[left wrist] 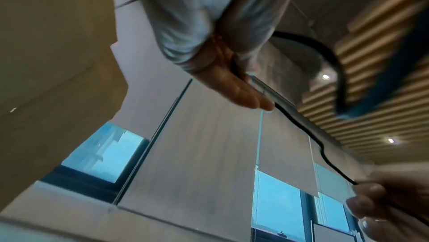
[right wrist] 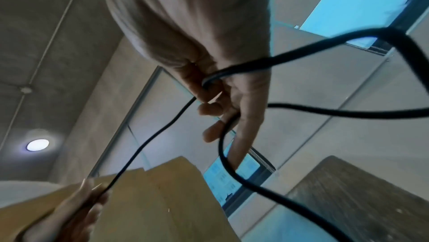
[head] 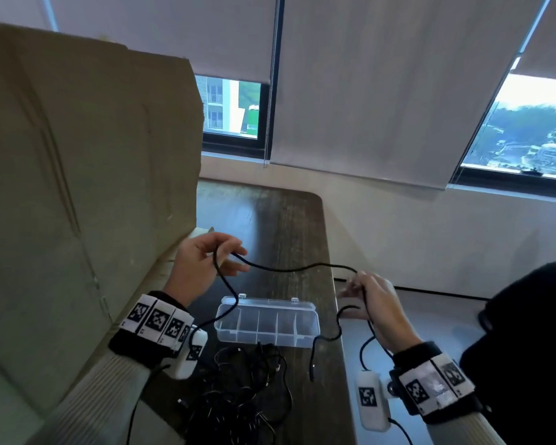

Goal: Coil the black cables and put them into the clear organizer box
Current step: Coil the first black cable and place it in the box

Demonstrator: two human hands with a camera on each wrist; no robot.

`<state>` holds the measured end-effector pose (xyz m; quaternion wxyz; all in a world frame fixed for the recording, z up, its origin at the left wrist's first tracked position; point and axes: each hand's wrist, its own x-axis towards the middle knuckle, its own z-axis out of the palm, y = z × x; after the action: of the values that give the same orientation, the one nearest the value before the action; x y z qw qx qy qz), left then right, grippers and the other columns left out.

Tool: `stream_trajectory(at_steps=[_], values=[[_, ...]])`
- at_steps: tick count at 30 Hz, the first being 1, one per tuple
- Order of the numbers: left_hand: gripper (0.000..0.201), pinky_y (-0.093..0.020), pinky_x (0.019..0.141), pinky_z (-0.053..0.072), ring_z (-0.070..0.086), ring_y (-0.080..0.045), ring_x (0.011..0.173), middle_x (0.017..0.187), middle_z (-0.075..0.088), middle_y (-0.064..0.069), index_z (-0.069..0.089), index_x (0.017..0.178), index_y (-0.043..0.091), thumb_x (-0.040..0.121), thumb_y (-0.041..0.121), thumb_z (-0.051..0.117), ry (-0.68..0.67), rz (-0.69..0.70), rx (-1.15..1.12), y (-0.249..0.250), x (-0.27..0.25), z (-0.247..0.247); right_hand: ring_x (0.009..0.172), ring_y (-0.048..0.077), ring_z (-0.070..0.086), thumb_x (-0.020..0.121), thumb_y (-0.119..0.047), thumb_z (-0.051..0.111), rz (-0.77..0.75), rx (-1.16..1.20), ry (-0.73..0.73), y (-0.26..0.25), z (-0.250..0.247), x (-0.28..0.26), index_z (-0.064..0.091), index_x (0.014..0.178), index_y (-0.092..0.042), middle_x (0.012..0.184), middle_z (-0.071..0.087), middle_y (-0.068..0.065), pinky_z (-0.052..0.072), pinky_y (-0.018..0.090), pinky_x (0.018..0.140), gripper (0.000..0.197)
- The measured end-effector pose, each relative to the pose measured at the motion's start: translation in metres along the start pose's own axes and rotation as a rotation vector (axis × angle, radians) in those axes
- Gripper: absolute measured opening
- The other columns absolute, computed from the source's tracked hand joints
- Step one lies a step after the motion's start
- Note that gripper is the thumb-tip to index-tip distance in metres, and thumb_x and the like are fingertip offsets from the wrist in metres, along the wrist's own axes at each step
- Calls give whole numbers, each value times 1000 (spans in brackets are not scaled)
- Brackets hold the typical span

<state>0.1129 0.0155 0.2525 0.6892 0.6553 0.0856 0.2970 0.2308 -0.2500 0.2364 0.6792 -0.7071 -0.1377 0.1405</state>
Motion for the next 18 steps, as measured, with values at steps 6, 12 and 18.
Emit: stream_trajectory(at_steps=[6, 12, 18], values=[[53, -41, 57, 58, 68, -32, 52, 64, 70, -19, 62, 69, 0, 97, 41, 45, -193, -382, 256, 6, 0, 12, 74, 22, 65, 103, -14, 35, 107, -66, -310, 24, 33, -16, 54, 81, -3, 80, 64, 17, 54, 41, 62, 31], [22, -34, 60, 58, 71, -26, 76, 93, 72, -8, 57, 96, 11, 100, 29, 44, -205, -279, 329, 7, -3, 23, 86, 24, 65, 101, -21, 46, 39, -263, -509, 8, 51, -13, 58, 105, 0, 88, 69, 9, 55, 46, 77, 24], [47, -29, 90, 47, 54, -11, 109, 123, 49, 3, 46, 124, 18, 86, 40, 63, -179, -55, 685, -10, -5, 32, 98, 15, 68, 96, -29, 55, -68, -274, -627, -6, 87, -11, 62, 111, -19, 109, 69, 2, 57, 27, 76, 19]])
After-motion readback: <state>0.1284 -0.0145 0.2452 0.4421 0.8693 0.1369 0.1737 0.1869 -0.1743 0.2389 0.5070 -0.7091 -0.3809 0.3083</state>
